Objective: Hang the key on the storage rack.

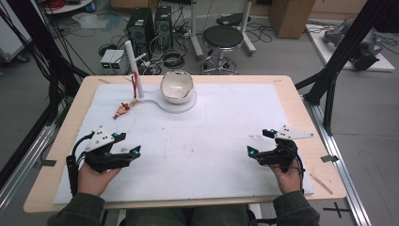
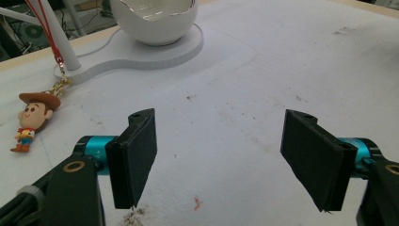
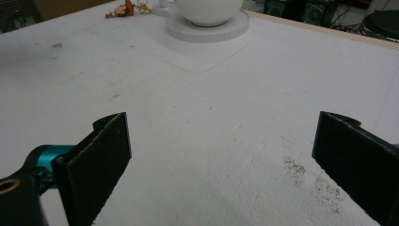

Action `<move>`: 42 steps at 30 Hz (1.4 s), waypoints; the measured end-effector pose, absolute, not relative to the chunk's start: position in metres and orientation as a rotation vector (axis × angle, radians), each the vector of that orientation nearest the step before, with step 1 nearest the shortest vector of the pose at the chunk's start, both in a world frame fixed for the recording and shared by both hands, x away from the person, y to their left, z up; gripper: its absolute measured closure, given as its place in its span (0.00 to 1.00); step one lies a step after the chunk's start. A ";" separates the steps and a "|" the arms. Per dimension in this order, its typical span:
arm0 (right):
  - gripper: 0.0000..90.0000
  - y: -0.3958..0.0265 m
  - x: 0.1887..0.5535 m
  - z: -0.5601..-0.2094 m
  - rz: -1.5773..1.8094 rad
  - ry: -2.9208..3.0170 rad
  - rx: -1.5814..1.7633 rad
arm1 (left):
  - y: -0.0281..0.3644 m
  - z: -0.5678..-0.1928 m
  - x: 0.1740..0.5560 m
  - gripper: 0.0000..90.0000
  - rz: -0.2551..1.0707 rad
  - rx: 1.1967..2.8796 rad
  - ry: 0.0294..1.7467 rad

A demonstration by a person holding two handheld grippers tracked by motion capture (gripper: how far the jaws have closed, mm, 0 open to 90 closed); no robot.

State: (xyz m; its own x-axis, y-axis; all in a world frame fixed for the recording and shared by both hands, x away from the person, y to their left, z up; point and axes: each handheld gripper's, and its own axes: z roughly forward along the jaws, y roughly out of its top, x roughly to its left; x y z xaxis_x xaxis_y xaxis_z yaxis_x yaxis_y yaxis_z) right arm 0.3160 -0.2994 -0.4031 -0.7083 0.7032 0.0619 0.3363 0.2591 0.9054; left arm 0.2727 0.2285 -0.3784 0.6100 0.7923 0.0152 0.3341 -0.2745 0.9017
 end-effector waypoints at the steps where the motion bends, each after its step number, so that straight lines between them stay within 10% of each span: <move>1: 0.04 -0.299 0.316 -0.403 1.432 2.182 0.949 | 0.229 -0.379 0.272 0.31 0.591 1.862 0.905; 42: 0.04 -0.299 0.317 -0.406 1.404 2.201 0.965 | 0.240 -0.390 0.250 0.28 0.620 1.860 0.910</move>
